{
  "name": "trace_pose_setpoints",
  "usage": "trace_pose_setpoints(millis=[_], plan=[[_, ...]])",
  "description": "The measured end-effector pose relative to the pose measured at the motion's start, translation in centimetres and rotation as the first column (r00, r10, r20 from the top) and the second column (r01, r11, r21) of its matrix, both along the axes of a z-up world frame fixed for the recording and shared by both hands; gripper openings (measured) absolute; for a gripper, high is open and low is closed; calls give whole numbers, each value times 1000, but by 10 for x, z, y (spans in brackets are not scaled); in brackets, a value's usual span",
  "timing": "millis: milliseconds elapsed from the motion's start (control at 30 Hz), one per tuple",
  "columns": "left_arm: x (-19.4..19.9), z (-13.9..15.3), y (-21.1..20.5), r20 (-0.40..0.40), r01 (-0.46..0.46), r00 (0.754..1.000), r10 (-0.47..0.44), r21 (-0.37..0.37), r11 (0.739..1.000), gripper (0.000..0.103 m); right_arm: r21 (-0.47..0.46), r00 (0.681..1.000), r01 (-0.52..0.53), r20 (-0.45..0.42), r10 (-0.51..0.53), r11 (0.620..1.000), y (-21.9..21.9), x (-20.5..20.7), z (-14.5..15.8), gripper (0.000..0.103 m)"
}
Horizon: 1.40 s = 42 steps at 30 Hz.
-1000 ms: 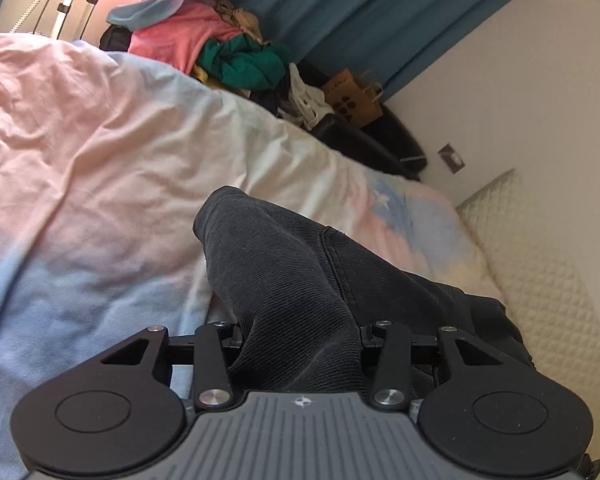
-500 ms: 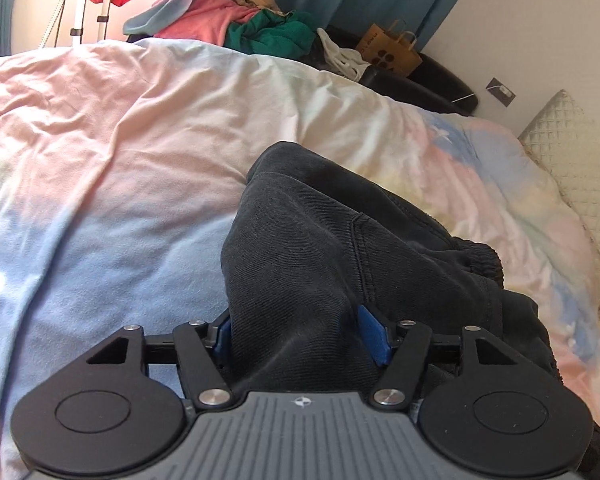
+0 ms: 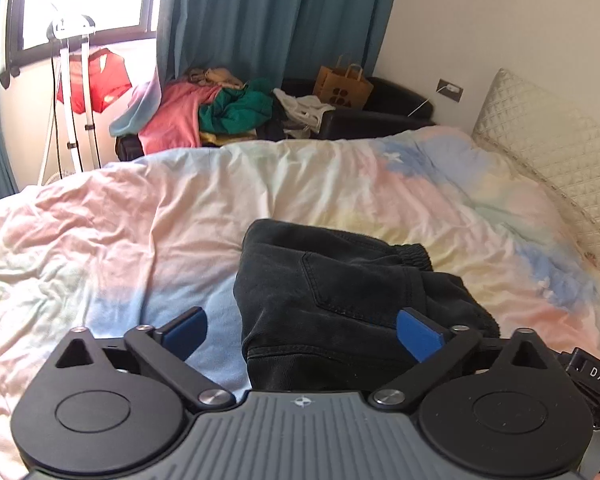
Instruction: Fold clothes
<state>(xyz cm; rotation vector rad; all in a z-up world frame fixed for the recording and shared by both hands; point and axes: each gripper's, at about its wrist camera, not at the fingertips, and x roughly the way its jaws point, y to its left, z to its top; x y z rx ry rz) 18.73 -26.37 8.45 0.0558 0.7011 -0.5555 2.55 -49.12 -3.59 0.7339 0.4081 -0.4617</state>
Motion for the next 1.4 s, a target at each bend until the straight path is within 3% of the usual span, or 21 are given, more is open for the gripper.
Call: trace_pose_setpoints(millis=[300, 467, 767, 933, 1067, 1400], plan=[[-96, 43, 45, 164, 40, 986, -41, 9, 999, 103, -224, 995, -65, 61, 81, 972, 63, -66, 61, 84], [-150, 42, 62, 267, 32, 962, -50, 70, 997, 103, -294, 993, -85, 52, 104, 952, 89, -92, 68, 84], [-206, 20, 74, 336, 21, 940, -61, 120, 993, 103, -398, 989, -133, 8, 148, 908, 133, -106, 58, 84], [-223, 6, 80, 351, -8, 936, -33, 113, 994, 103, -419, 988, -138, 9, 156, 897, 151, -109, 47, 83], [-231, -10, 98, 352, -72, 935, 47, 59, 996, 103, -495, 986, -139, 12, 167, 858, 166, -114, 32, 83], [-223, -31, 129, 328, -153, 935, 132, 39, 987, 103, -506, 984, -163, -20, 177, 847, 178, -112, 15, 83]])
